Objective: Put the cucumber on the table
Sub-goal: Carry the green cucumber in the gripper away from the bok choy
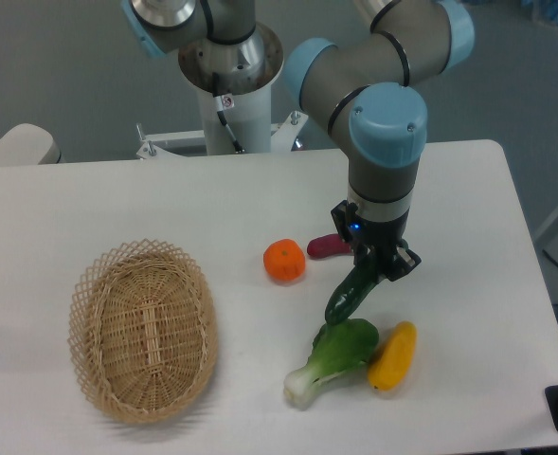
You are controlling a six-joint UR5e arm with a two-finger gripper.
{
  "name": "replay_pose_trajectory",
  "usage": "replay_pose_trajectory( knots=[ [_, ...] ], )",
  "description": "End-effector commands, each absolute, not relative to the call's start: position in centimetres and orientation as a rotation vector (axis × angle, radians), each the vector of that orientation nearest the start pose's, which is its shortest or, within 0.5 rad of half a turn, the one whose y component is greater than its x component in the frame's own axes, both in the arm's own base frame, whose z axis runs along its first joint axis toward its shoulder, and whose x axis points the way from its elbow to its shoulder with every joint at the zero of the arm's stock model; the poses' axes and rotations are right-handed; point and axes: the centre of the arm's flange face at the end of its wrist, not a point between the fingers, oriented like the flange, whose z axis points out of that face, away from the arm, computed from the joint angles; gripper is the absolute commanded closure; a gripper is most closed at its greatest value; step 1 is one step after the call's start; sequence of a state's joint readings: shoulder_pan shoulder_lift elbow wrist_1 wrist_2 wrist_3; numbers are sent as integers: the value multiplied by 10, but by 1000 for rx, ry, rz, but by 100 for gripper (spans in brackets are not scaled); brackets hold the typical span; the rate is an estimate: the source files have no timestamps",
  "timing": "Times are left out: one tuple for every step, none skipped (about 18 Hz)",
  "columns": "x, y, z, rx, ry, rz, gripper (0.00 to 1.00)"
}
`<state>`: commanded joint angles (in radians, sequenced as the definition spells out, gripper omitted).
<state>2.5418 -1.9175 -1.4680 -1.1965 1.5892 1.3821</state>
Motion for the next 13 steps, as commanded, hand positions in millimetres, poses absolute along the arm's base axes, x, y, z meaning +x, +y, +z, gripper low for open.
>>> replay_pose_trajectory(
  knots=[
    [-452,467,382,-3037,629,200,83],
    [-454,467,385,-3035,626,204,83],
    [-455,467,387,-3035,623,211,83],
    [-457,466,388,-3035,619,213,83],
    [-457,466,388,-3035,619,213,83],
    [-457,466,387,-3036,619,211,83],
    [-457,466,386,-3037,619,209,83],
    [-457,467,384,-3037,621,207,83],
    [-458,468,383,-3036,619,206,83],
    [-458,468,383,-3035,621,206,83],
    [-459,467,382,-3036,617,206,83],
    [-459,466,382,-3037,617,206,83],
    [-459,466,382,-3037,621,207,83]
  ],
)
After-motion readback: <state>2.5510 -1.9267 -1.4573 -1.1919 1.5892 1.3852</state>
